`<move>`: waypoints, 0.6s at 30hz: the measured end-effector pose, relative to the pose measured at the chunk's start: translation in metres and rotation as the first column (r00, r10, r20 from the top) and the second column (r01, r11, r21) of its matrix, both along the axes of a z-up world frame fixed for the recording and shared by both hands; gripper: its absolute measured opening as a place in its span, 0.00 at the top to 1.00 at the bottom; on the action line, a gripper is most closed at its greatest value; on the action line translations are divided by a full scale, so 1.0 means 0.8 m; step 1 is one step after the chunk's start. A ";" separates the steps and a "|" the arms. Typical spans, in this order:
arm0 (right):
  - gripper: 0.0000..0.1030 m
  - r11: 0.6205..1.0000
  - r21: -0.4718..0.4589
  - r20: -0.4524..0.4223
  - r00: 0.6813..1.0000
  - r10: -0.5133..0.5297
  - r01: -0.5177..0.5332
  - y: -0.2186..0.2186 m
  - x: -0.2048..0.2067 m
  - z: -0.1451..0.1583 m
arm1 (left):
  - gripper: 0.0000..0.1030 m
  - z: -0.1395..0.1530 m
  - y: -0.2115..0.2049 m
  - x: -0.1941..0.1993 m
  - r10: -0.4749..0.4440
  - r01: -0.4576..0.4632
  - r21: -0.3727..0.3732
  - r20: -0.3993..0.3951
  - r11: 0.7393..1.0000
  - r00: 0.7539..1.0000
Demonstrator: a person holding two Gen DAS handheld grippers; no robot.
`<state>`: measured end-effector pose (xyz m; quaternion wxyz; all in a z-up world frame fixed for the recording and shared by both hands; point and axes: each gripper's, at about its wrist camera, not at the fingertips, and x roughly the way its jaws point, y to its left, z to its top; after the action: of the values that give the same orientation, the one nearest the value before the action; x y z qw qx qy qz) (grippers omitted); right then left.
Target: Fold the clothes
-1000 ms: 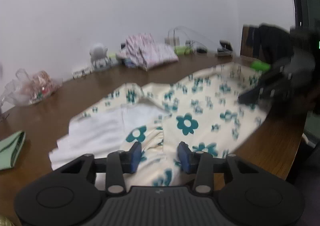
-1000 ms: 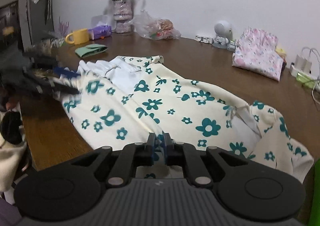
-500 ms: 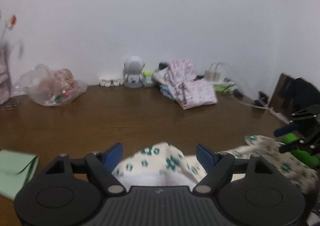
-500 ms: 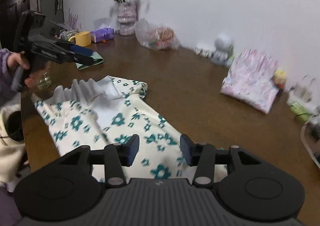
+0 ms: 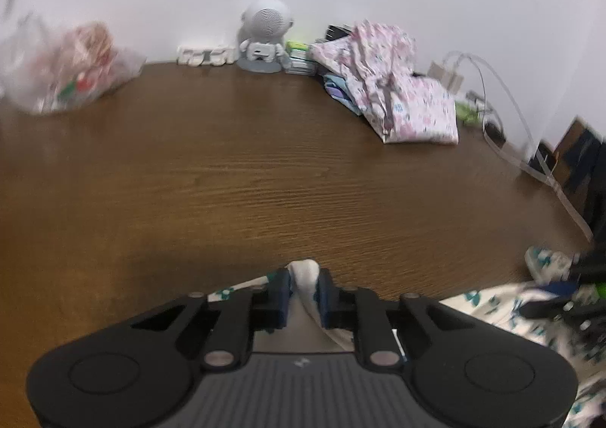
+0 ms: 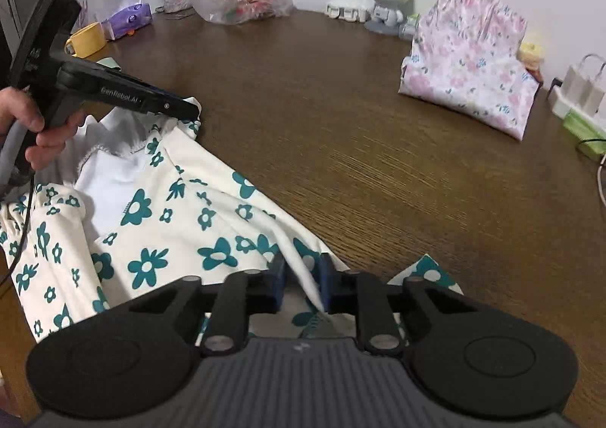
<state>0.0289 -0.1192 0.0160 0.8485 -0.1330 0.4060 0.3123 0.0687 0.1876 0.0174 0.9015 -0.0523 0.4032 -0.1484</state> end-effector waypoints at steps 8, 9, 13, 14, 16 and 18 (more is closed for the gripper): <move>0.97 0.999 -0.004 0.235 0.971 0.042 -0.042 -0.009 -0.058 0.046 | 0.96 0.053 0.004 -0.082 0.040 -0.038 -0.017 0.127 0.999 0.991; 0.97 0.999 -0.003 0.265 0.963 0.050 -0.051 -0.012 -0.071 0.055 | 0.96 0.063 0.009 -0.106 0.050 -0.047 -0.021 0.165 0.999 0.985; 0.97 0.996 0.008 0.303 0.950 0.081 -0.088 -0.028 -0.123 0.069 | 0.96 0.071 0.013 -0.203 0.099 -0.098 -0.016 0.242 0.995 0.965; 0.97 0.995 0.011 0.307 0.947 0.091 -0.099 -0.032 -0.135 0.071 | 0.97 0.070 0.012 -0.227 0.112 -0.114 -0.004 0.254 0.993 0.961; 0.97 0.992 -0.002 0.294 0.948 0.120 -0.125 -0.035 -0.154 0.065 | 0.97 0.054 0.010 -0.264 0.126 -0.132 0.007 0.236 0.991 0.963; 0.97 0.988 -0.037 0.259 0.953 0.155 -0.151 -0.031 -0.167 0.048 | 0.97 0.029 0.006 -0.285 0.135 -0.143 0.030 0.188 0.989 0.973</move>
<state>-0.1049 -0.1443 0.0543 0.8666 -0.2112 0.2820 0.3534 -0.1596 0.1925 0.0407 0.9443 -0.0467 0.3158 -0.0803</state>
